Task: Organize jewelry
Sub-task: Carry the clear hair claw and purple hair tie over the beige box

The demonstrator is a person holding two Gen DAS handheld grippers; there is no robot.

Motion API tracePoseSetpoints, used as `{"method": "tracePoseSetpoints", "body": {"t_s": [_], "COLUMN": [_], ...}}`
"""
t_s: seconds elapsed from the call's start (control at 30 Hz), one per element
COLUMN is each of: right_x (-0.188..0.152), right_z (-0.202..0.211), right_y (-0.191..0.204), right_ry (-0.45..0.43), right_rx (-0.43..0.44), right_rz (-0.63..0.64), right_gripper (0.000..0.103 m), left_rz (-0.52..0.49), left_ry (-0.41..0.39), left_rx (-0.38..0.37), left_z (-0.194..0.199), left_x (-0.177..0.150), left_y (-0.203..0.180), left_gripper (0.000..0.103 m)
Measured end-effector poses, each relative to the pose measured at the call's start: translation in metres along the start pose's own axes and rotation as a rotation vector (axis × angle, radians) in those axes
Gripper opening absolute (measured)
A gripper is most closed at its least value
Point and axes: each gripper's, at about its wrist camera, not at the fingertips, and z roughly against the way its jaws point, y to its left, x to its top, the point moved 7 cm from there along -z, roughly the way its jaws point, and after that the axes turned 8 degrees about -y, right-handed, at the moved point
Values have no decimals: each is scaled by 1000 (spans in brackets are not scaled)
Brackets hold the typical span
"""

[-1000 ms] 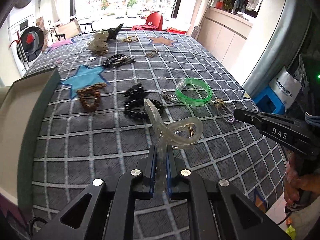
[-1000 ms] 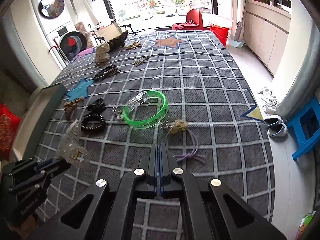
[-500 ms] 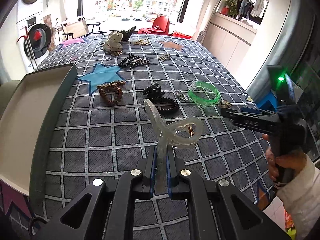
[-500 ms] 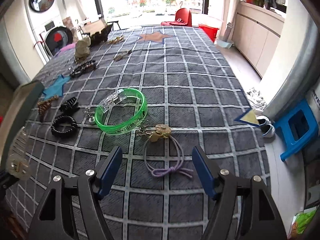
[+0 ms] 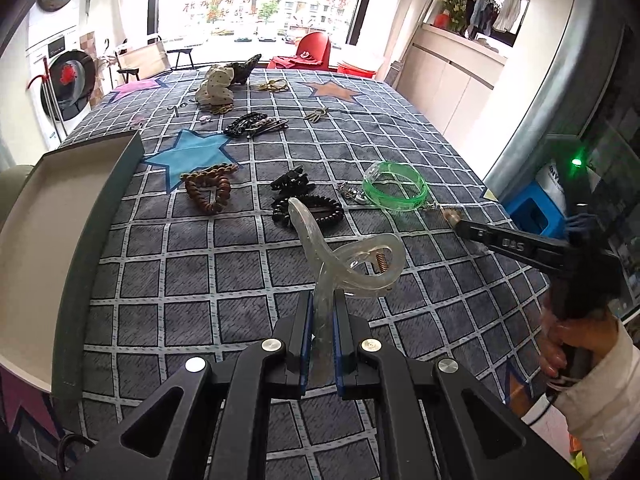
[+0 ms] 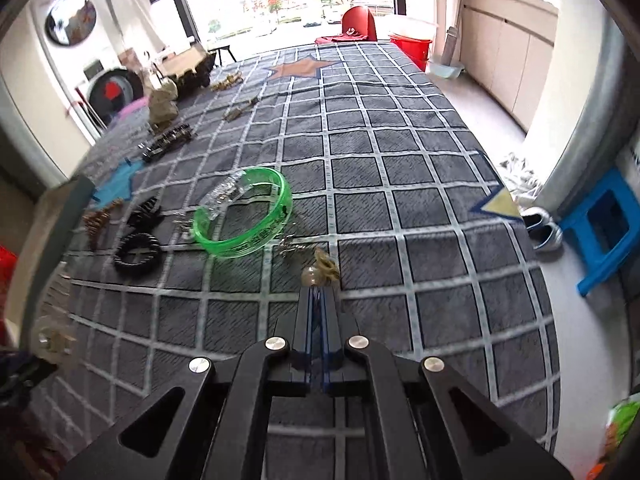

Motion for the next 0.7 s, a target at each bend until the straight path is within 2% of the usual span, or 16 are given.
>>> {"method": "tracePoseSetpoints", "body": {"t_s": [0.43, 0.7], "right_x": [17, 35], "right_z": [41, 54], "right_y": [41, 97], "right_ry": [-38, -54], "right_rx": [112, 182], "right_rz": [-24, 50], "right_gripper": [4, 4], "left_rz": [22, 58], "left_ry": [-58, -111], "left_rx": [11, 57], "left_z": [26, 49], "left_x": [11, 24], "left_y": [22, 60], "left_gripper": [11, 11]}}
